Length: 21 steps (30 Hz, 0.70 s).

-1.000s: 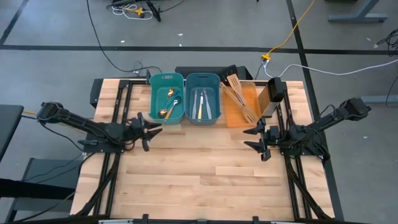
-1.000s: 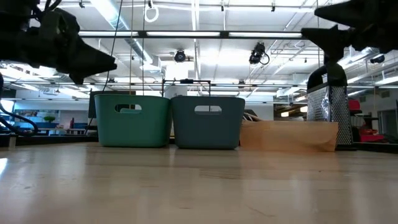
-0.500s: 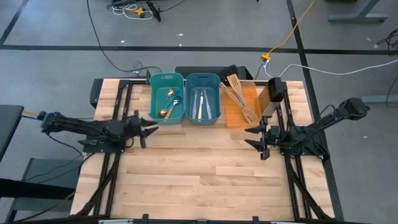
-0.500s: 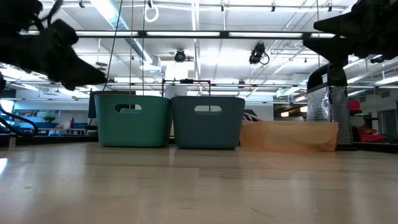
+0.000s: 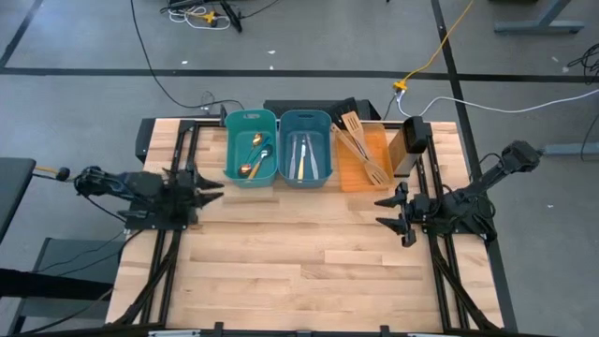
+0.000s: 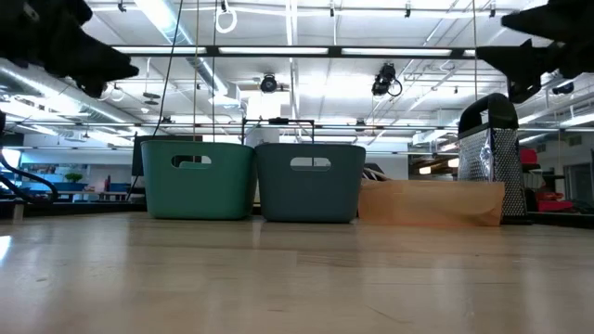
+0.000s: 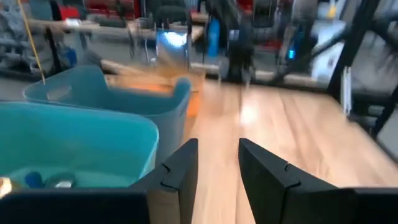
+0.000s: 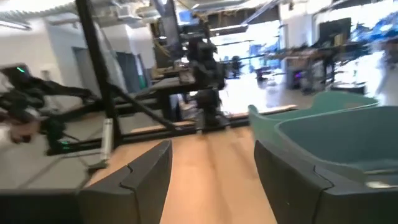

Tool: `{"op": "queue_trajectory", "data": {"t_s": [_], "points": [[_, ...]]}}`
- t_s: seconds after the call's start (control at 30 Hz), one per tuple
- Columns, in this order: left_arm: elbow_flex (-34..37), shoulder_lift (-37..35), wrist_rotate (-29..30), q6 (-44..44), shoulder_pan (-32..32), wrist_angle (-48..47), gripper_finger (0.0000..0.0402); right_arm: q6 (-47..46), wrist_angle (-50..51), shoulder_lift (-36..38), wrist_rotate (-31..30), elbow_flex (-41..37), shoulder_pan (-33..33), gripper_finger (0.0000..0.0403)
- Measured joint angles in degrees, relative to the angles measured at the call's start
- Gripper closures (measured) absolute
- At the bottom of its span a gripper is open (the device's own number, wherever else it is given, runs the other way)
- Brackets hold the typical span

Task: Pick & Place Kitchen Items
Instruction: Return to home position

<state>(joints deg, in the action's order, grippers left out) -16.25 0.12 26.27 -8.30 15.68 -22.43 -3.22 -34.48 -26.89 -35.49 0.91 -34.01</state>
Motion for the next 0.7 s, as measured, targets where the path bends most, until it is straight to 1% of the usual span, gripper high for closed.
{"op": "queue_trajectory", "data": {"t_s": [0.03,0.13,0.2,0.3,0.4,0.47,0.63,0.7], "points": [[1.00,0.08,0.42,-0.40,0.09,-0.11,0.0280,-0.88,-0.01,0.02,0.11,0.00,-0.79,0.0163],[5.56,-0.02,1.83,-1.84,0.05,5.15,0.0280,-1.69,0.02,0.06,-0.19,0.00,-3.17,0.0163],[8.84,0.02,0.74,-2.07,0.05,8.18,0.0280,-1.87,0.32,0.05,-2.70,0.00,-4.33,0.0163],[12.19,0.02,-0.20,-0.66,0.05,16.34,0.0280,-2.19,0.35,0.06,-8.07,0.00,-5.48,0.0163],[13.81,0.63,-2.27,0.11,0.05,21.30,0.0280,-2.19,0.43,0.04,-10.22,0.00,-6.07,0.0163],[14.47,0.90,-3.59,1.25,0.05,23.09,0.0280,-3.79,1.31,0.04,-10.47,0.00,-6.13,0.0163],[14.60,1.76,-2.76,0.76,0.04,23.32,0.0280,-14.93,2.80,-0.14,-9.96,0.00,-6.13,0.0163],[14.60,1.71,-3.52,-0.92,0.03,23.32,0.0280,-15.76,2.79,-0.11,-9.98,0.00,-6.11,0.0163]]}}
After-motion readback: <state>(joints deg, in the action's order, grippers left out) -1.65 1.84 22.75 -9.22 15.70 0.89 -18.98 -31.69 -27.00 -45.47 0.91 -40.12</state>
